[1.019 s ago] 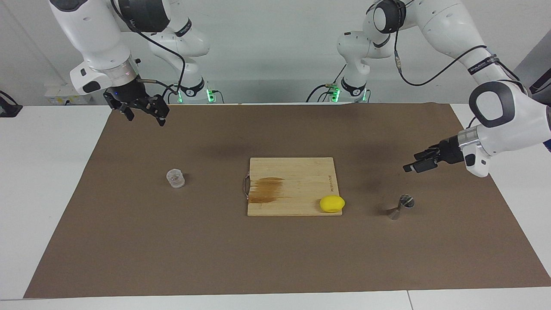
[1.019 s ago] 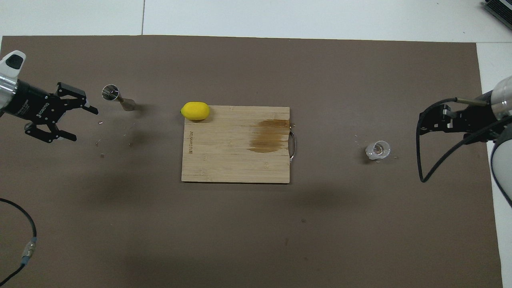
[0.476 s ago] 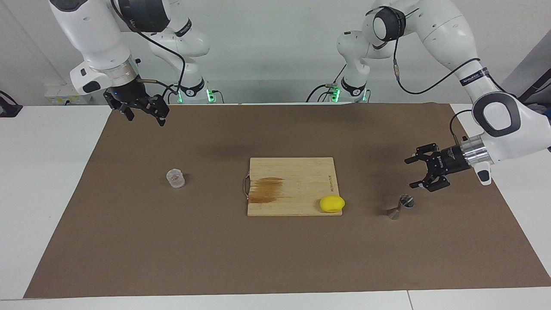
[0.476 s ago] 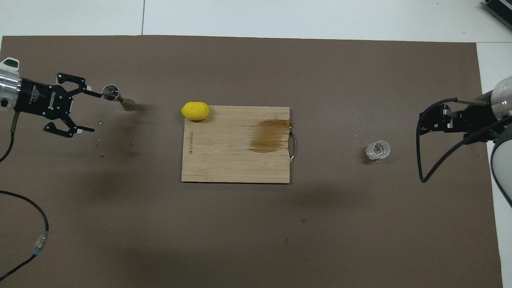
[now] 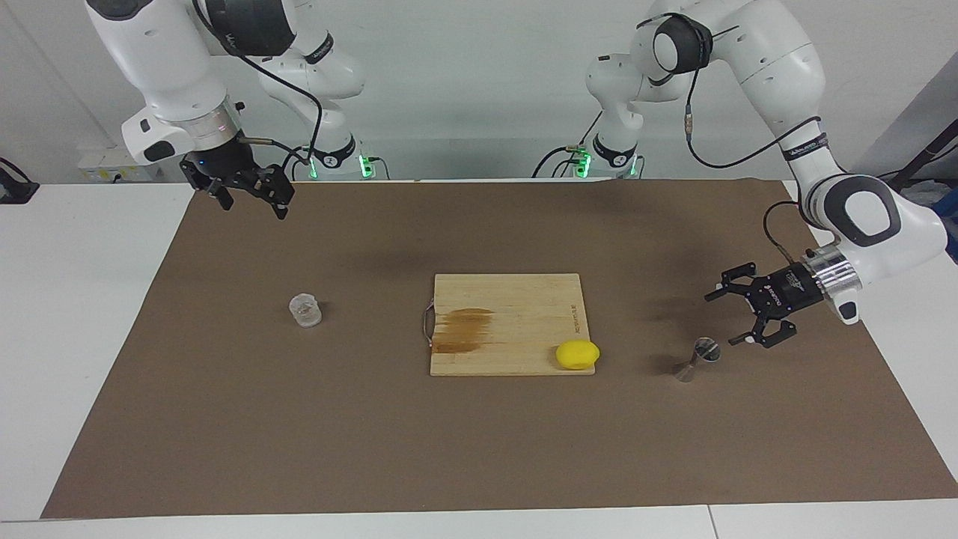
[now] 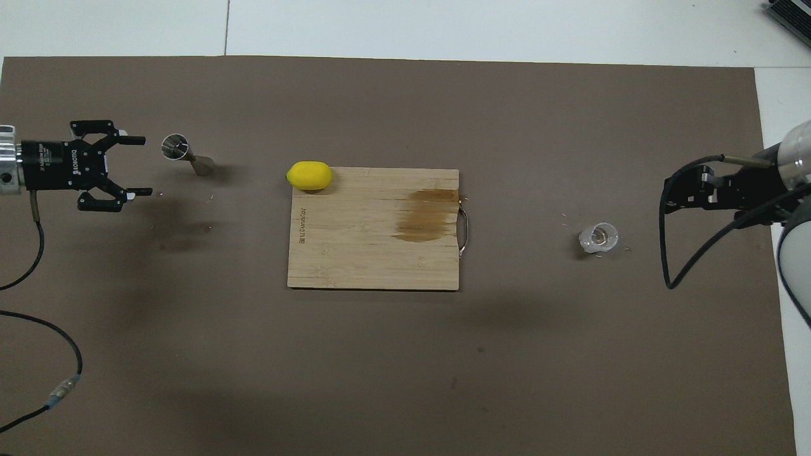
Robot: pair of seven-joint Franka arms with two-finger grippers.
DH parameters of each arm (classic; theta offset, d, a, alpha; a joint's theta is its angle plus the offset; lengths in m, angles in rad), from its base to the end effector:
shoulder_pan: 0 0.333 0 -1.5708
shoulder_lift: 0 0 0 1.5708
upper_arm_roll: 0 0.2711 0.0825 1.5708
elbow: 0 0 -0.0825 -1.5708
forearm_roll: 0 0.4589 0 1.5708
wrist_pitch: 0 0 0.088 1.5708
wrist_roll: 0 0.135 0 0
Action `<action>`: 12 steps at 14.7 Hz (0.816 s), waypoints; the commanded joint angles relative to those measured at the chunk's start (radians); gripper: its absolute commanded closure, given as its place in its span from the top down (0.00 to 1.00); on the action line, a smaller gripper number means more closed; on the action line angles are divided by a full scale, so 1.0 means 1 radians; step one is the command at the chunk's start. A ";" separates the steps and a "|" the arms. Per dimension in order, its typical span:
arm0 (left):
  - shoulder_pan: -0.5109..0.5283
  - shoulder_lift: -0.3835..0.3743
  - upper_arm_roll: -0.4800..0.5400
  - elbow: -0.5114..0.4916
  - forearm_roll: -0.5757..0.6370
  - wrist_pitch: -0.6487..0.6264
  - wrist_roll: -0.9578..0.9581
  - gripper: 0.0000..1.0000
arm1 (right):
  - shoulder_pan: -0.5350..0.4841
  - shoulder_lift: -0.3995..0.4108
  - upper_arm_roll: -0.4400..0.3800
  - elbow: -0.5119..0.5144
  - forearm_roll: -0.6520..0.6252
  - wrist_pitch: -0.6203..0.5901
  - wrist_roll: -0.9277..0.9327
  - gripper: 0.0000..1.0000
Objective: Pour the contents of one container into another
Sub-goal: 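Reach the left gripper to the small metal cup and grasp it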
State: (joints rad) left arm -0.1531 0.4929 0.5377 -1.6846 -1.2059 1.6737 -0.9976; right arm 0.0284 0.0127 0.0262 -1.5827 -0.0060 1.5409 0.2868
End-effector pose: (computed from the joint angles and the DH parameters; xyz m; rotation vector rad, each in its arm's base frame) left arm 0.6829 0.1264 0.2590 1.4321 1.7807 -0.7513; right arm 0.6264 0.0333 0.5346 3.1046 -0.3621 -0.0824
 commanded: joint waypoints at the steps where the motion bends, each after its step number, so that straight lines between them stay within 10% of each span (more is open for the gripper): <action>1: -0.002 -0.062 -0.005 -0.121 -0.114 0.090 -0.015 1.00 | -0.013 -0.017 0.008 -0.020 0.003 0.004 -0.008 0.99; 12: -0.017 -0.022 -0.021 -0.204 -0.340 0.100 0.014 1.00 | -0.013 -0.017 0.008 -0.020 0.003 0.004 -0.008 0.99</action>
State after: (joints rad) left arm -0.1669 0.4723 0.5123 -1.8780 -1.5173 1.7830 -0.9952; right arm 0.0284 0.0127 0.0262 -1.5828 -0.0060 1.5409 0.2868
